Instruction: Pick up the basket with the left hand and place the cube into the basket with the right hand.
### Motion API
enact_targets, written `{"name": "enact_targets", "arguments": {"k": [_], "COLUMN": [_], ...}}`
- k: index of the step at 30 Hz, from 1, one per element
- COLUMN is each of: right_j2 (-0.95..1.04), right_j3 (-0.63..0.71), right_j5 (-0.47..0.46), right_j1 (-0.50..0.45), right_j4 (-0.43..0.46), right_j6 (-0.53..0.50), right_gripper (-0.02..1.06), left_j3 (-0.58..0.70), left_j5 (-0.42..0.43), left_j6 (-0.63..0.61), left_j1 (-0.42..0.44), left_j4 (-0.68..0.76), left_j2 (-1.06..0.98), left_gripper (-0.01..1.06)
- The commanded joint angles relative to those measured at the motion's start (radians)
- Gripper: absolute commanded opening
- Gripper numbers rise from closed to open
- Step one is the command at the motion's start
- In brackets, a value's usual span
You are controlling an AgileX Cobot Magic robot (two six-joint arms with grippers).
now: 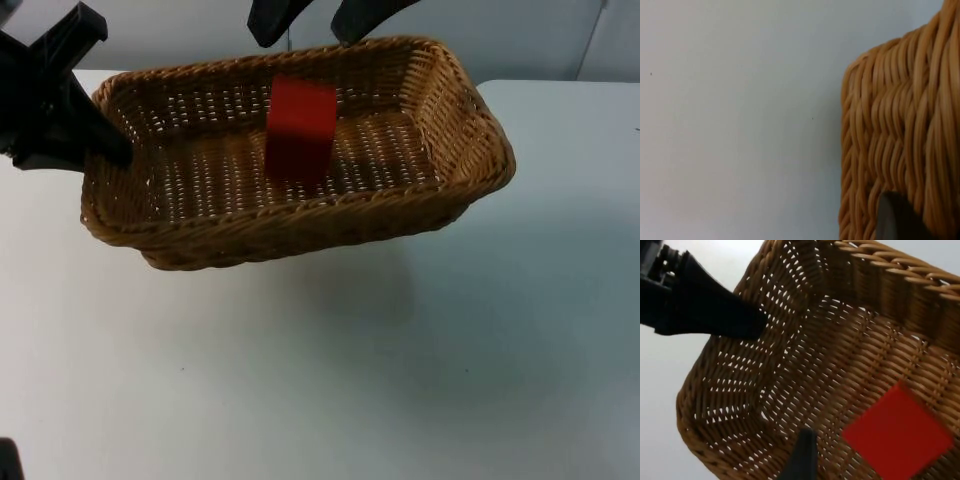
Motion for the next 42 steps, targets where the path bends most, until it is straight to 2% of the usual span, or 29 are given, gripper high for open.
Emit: {"name": "enact_targets", "arguments": {"k": [1,4,8,12,15,17,18,20,23,24,28,32,36,37,39,41,42], "right_j2": [0.014,0.012,-0.001,-0.037,-0.063,-0.100,-0.100,-0.127,-0.157,-0.157,-0.165,-0.159,-0.159,-0.159,-0.159,-0.159,-0.159], "right_j3": [-0.005,-0.005,-0.014,-0.079,-0.101,-0.106,-0.106,-0.106,-0.106,-0.106,-0.106,-0.106,-0.106,-0.106,-0.106,-0.106,-0.106], "right_j5": [0.001,-0.014,-0.033,0.031,0.063,0.070,0.070,0.070,0.070,0.070,0.070,0.070,0.070,0.070,0.070,0.070,0.070], "right_j1": [0.009,0.009,0.000,-0.051,-0.097,-0.184,-0.184,-0.275,-0.413,-0.413,-0.567,-0.621,-0.626,-0.626,-0.626,-0.626,-0.626], "right_j4": [-0.001,-0.010,-0.071,-0.186,-0.209,-0.205,-0.205,-0.181,-0.100,-0.100,-0.009,0.005,0.003,0.003,0.013,0.009,0.009], "right_j6": [-0.002,0.000,0.022,0.069,0.076,0.094,0.094,0.101,0.101,0.101,0.101,0.101,0.098,0.098,0.098,0.092,0.092], "right_gripper": [0.80,0.80,0.79,0.75,0.73,0.70,0.70,0.70,0.70,0.70,0.70,0.70,0.69,0.66,0.54,0.31,0.31], "left_j3": [-0.011,-0.011,-0.011,-0.011,-0.011,-0.011,-0.011,-0.011,-0.011,-0.011,-0.011,-0.011,-0.011,-0.011,-0.011,-0.011,-0.011], "left_j5": [0.013,0.013,0.011,0.011,0.012,0.012,0.012,0.012,0.012,0.012,0.012,0.012,0.012,0.012,0.012,0.012,0.012], "left_j6": [0.001,0.001,0.001,0.001,0.001,0.001,0.001,0.001,0.001,0.001,0.001,0.001,0.001,0.001,0.001,0.001,0.001], "left_j1": [-0.006,-0.006,-0.006,-0.006,-0.006,-0.006,-0.006,-0.006,-0.006,-0.006,-0.006,-0.006,-0.006,-0.006,-0.006,-0.006,-0.006], "left_j4": [-0.036,-0.036,-0.036,-0.036,-0.038,-0.040,-0.040,-0.040,-0.040,-0.040,-0.040,-0.040,-0.038,-0.038,-0.038,-0.038,-0.038], "left_j2": [-0.015,-0.015,-0.015,-0.015,-0.015,-0.015,-0.015,-0.015,-0.015,-0.015,-0.015,-0.015,-0.015,-0.015,-0.015,-0.015,-0.015], "left_gripper": [0.00,0.00,0.00,0.00,0.00,0.00,0.00,0.00,0.00,0.00,0.00,0.00,0.00,0.00,0.00,0.00,0.00]}}
